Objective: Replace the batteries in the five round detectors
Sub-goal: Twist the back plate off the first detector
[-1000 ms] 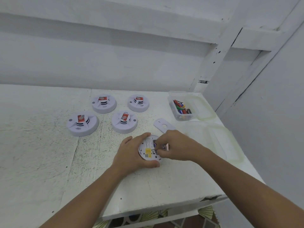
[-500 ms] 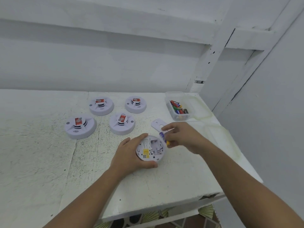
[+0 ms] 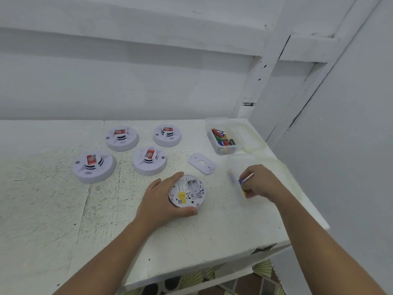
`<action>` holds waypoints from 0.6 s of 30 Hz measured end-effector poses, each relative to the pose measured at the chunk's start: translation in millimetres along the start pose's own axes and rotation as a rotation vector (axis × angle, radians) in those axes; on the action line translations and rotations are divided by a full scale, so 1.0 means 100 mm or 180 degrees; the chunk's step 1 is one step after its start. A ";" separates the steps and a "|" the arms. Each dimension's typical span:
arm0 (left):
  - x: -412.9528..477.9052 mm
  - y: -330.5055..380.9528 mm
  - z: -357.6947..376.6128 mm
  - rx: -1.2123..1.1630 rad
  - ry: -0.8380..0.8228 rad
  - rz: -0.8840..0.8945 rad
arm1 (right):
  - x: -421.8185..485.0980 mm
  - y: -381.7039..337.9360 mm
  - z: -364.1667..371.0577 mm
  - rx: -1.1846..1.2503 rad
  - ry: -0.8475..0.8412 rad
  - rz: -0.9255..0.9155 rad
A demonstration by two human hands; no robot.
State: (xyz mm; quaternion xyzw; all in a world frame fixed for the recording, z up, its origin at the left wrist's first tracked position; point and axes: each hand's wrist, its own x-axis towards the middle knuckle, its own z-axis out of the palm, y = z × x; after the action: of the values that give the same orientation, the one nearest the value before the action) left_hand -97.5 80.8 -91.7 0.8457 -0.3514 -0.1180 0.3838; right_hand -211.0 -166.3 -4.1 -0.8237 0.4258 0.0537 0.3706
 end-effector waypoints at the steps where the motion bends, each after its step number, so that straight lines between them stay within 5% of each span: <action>1: 0.00 0.00 0.00 0.0002 -0.0011 -0.0024 | 0.00 0.01 0.04 -0.0093 0.0026 -0.0034; 18: -0.04 0.06 -0.02 -0.0010 -0.0006 -0.0085 | 0.06 -0.05 0.09 0.0181 0.0026 0.0069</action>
State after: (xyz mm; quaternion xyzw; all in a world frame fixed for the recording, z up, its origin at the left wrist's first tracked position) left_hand -102.6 81.9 -86.1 0.8496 -0.3404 -0.1245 0.3832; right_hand -201.2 -162.9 -10.4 -0.8084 0.4375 0.0423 0.3916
